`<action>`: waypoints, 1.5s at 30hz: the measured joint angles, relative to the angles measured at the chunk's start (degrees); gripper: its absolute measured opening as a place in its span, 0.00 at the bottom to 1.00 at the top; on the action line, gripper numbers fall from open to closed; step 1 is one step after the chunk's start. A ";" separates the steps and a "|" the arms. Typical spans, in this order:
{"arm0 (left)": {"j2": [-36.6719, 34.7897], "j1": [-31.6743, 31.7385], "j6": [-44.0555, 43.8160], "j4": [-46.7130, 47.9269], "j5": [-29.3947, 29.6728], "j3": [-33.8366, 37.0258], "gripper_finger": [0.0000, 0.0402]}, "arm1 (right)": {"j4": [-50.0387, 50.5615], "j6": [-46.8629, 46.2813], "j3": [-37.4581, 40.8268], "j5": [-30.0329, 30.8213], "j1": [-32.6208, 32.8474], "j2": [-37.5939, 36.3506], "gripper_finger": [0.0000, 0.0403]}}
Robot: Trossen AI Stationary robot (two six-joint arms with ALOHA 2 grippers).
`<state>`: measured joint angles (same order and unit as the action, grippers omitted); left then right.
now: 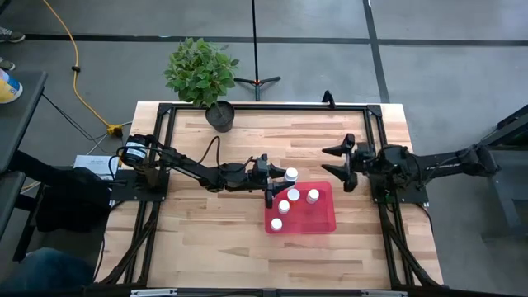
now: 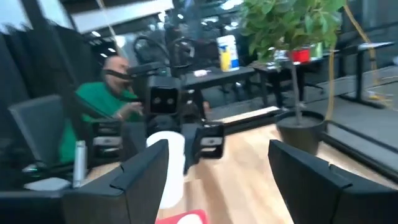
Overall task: Pick and place pill bottles into a basket
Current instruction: Put the white pill bottle into the pink bin
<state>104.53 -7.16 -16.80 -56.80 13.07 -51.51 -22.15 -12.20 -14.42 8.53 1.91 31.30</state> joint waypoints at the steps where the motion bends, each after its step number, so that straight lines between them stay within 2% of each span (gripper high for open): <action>1: 0.00 0.00 0.00 0.00 0.01 0.00 0.51 | 0.00 0.48 -1.31 0.63 -0.02 2.03 0.66; 4: 0.00 0.00 -0.02 0.00 0.01 0.00 0.51 | 0.05 0.26 -4.77 1.18 -0.04 7.88 0.66; 11: 0.00 0.00 -0.15 0.00 0.03 0.00 0.51 | -0.06 -1.27 -9.37 -3.75 -0.04 18.03 0.66; 16: 0.00 0.00 -0.15 -0.02 0.03 0.00 0.51 | -6.72 -3.09 -9.83 -7.46 -0.02 23.18 0.66; 24: 0.00 0.00 -0.02 -0.29 0.05 0.00 0.51 | -10.16 -5.68 -9.85 -8.72 0.00 28.73 0.67; 36: 0.00 0.02 0.02 -0.31 0.83 0.00 0.51 | -20.99 -5.77 -9.88 -10.38 0.00 37.17 0.66; 45: 0.00 0.02 0.02 -0.08 1.08 0.00 0.51 | -24.82 -5.72 -9.88 -10.37 0.00 40.22 0.66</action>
<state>104.53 -7.14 -16.78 -56.88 14.15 -51.51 -46.97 -17.92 -24.29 -1.84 1.91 71.52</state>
